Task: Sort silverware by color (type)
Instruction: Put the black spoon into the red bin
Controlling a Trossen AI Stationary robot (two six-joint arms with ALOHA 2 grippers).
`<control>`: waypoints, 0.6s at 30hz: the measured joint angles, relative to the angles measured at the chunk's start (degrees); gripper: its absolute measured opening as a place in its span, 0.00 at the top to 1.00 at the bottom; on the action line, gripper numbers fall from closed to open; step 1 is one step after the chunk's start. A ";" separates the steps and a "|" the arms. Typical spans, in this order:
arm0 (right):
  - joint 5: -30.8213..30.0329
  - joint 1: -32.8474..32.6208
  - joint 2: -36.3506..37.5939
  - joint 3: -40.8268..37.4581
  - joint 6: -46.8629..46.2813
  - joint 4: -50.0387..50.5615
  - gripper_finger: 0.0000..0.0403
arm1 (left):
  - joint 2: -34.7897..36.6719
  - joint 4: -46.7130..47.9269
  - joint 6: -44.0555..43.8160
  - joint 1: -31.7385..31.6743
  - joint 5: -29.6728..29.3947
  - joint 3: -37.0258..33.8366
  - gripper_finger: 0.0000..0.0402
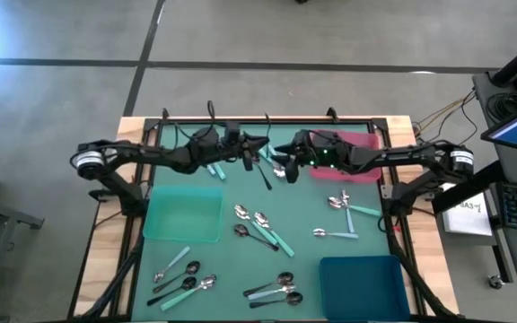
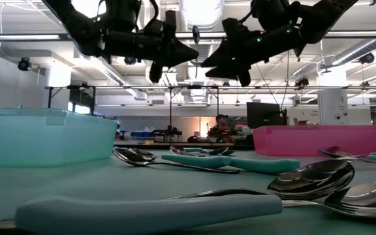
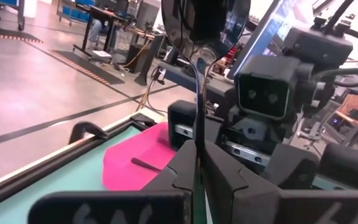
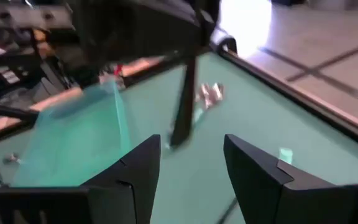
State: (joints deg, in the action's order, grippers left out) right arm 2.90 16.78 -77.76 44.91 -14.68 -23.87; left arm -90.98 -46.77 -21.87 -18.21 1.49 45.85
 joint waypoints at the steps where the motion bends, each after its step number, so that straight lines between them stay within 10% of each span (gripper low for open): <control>1: 0.00 0.00 0.00 0.00 0.44 -0.80 0.59 | -0.57 -0.14 -0.27 0.15 0.03 0.53 1.00; 11: -1.60 0.11 -0.04 0.26 3.14 -1.41 0.62 | -2.85 -0.35 -1.10 1.27 1.14 3.23 1.00; 18: -1.10 0.07 -0.04 0.67 3.94 -1.76 0.82 | -2.77 -0.29 -1.09 2.06 0.74 3.19 1.00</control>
State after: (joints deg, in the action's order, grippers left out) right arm 1.79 16.84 -77.80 45.57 -10.74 -25.63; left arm -93.76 -47.06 -22.96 -16.15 2.23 49.04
